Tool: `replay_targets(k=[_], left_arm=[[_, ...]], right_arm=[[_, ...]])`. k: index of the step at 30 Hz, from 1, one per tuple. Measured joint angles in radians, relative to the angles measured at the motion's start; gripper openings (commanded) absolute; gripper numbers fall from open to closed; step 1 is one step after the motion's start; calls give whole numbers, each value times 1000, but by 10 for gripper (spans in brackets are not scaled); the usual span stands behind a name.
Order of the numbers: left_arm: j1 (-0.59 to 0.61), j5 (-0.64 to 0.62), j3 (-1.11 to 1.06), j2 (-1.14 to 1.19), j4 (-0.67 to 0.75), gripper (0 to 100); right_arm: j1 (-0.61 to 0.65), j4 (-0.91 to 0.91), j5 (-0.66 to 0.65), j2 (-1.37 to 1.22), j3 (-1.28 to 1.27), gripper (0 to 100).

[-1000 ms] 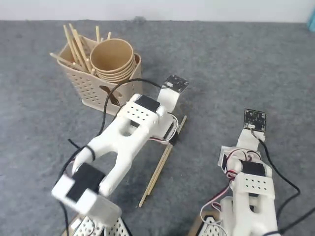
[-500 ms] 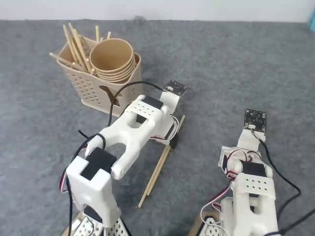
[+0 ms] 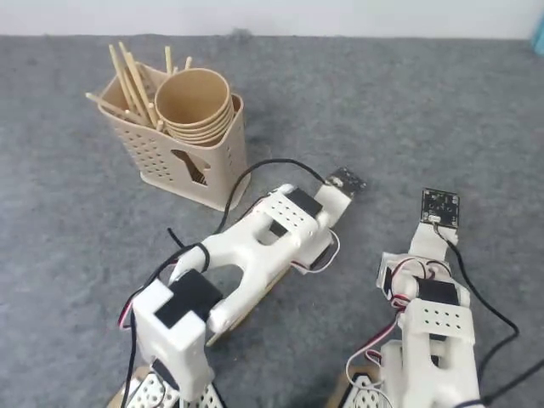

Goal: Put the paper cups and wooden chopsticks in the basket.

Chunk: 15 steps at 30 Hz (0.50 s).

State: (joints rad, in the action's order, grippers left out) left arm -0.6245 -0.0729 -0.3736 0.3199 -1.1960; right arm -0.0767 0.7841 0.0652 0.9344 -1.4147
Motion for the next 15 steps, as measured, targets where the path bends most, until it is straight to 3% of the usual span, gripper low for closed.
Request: replay_targets(k=[7, 12, 15], left_arm=[[-35, 31, -80, -178, -112, 12], [-35, 48, -78, -433, -181, 12], [18, 52, -78, -575, -175, 12]], right_arm=[[0, 0, 0, 0, 0, 91], [0, 0, 0, 0, 0, 91], [0, 0, 0, 0, 0, 91]])
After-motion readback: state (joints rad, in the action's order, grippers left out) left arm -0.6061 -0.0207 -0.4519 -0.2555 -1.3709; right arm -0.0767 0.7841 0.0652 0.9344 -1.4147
